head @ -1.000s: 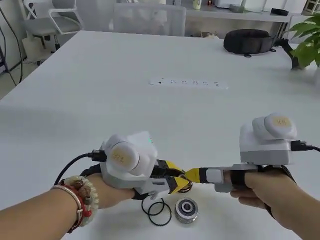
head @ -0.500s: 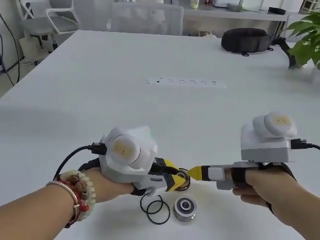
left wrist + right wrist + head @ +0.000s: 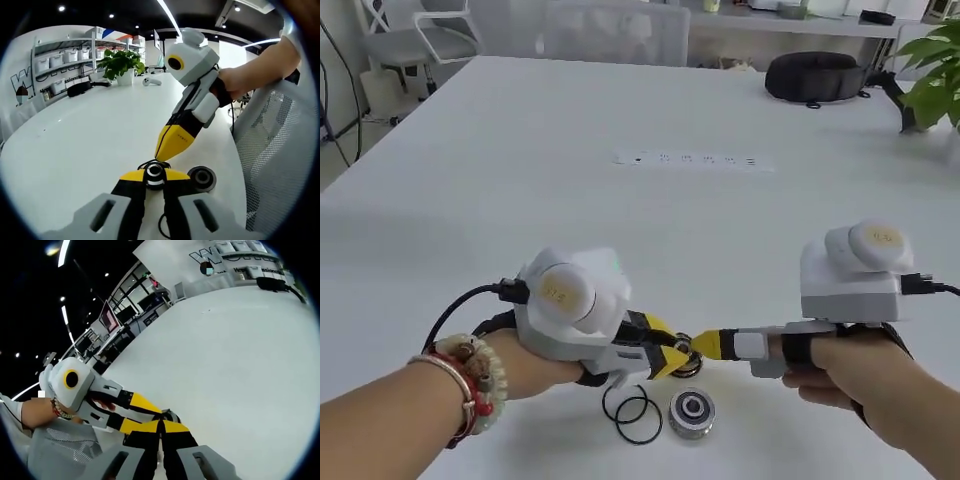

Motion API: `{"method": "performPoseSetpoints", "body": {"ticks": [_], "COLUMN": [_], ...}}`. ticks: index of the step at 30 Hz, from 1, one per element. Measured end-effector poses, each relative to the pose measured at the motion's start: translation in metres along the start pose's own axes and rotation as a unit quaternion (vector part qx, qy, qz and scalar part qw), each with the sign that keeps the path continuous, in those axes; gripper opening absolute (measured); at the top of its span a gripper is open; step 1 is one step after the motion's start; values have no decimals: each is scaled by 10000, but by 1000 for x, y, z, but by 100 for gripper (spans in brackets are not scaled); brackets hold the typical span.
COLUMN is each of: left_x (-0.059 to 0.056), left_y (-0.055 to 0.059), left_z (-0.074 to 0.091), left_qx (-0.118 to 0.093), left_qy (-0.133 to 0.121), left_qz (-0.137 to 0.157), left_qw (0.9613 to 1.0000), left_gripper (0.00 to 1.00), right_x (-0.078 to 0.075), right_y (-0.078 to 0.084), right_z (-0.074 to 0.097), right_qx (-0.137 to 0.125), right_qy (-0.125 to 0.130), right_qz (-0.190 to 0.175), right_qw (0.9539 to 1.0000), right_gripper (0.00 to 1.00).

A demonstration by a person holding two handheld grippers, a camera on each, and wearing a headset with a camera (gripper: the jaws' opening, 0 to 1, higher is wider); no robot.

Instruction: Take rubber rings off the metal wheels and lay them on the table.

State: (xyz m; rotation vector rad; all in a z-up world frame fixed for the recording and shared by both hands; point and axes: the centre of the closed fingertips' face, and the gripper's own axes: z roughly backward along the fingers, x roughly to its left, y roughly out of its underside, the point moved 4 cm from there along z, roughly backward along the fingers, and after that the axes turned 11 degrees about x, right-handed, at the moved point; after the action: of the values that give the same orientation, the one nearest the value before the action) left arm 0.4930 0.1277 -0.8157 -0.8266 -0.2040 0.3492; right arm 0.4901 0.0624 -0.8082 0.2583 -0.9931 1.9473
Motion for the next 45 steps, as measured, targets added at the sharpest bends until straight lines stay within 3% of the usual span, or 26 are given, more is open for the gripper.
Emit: {"method": "performPoseSetpoints", "body": {"ticks": [3,5,6,7,9,14,17,31,39,45], "left_x": [0,0,1,1,1,0,0,-5,-8,-19], "left_y": [0,0,0,0,0,-2,-2,-9,-26,-41], "left_z": [0,0,0,0,0,0,-1,6,17,25], "left_qx": [-26,-37,-40,-42,-44,22,62,236,-4,-157], "left_qy": [5,5,-11,-6,-14,-35,-47,38,135,350], "left_qz": [4,9,21,30,26,16,10,-321,-323,-333], "left_qw": [10000,10000,10000,10000,10000,10000,10000,9992,9994,9987], "left_gripper": [7,7,7,7,7,7,7,13,21,31], "right_x": [5,21,17,10,13,-2,-4,-7,-9,-6], "right_y": [-3,-15,-11,-11,-7,0,1,-1,-3,-5], "right_z": [1,6,5,3,1,2,2,3,7,7], "right_qx": [-92,-428,-249,-284,-163,-60,-28,-11,-85,-125], "right_qy": [-199,-692,-447,-53,-241,36,19,87,63,13], "right_qz": [56,-159,-151,235,34,-196,-272,-223,-295,-298], "right_qw": [9997,9966,9986,9993,9996,9998,9996,9997,9995,9995], "right_gripper": [0,0,0,0,0,0,0,0,0,0]}}
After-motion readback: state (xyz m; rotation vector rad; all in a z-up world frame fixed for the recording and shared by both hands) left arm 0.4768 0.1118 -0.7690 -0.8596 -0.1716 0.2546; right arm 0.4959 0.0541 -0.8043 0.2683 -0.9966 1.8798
